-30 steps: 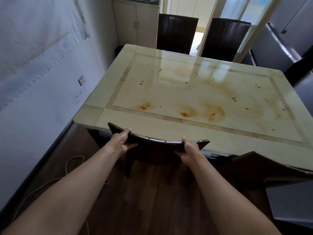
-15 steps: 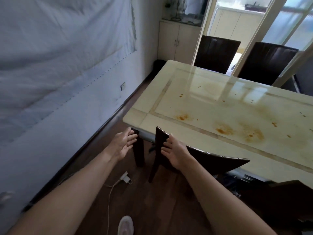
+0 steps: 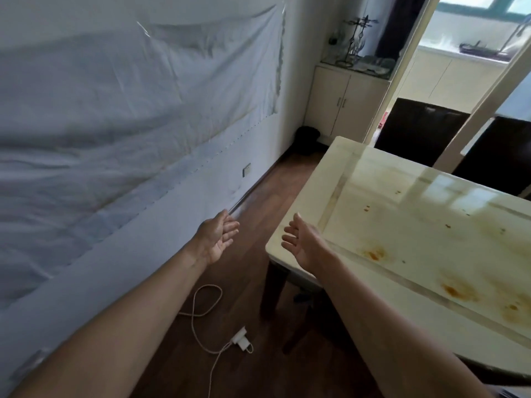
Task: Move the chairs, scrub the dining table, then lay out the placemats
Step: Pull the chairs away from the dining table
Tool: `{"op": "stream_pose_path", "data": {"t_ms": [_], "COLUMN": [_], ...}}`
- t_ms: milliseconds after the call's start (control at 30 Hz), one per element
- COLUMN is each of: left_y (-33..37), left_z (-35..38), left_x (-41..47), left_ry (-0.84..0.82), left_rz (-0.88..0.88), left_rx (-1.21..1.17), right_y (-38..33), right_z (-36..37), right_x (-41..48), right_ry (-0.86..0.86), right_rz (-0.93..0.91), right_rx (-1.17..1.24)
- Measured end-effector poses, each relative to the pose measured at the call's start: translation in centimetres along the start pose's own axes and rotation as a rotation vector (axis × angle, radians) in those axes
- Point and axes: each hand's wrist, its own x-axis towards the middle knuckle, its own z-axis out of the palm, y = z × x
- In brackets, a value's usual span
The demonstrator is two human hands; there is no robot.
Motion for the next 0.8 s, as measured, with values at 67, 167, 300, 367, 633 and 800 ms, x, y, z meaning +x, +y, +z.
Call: {"op": "stream_pose_path", "data": {"t_ms": [67, 167, 300, 367, 633, 800], "left_y": [1.7, 3.7, 5.9, 7.2, 13.0, 17.3], "left_z": [-1.3, -2.0, -1.0, -0.5, -0.7, -1.4], "left_x": [2.1, 5.1, 8.7, 10.7, 17.6, 22.9], "left_ry": [-0.001, -0.01, -0.042, -0.051, -0.062, -0.062], "left_rz": [-0.007, -0.034, -0.053, -0.047, 0.011, 0.016], "left_rx": [-0.001, -0.007, -0.024, -0.016, -0.019, 0.012], "right_y": [-0.5, -1.0, -3.0, -4.6, -9.9, -12.2], "right_z": [2.1, 3.8, 4.2, 4.3, 7.8, 11.3], "right_x": [1.8, 4.4, 8.3, 10.6, 19.5, 24.4], "right_ry": [-0.001, 0.019, 0.075, 0.095, 0.1, 0.044], "right_rz": [-0.004, -0.005, -0.012, -0.031, -0.045, -0.043], "right_rx": [0.012, 0.059, 0.061, 0.053, 0.006, 0.015]}}
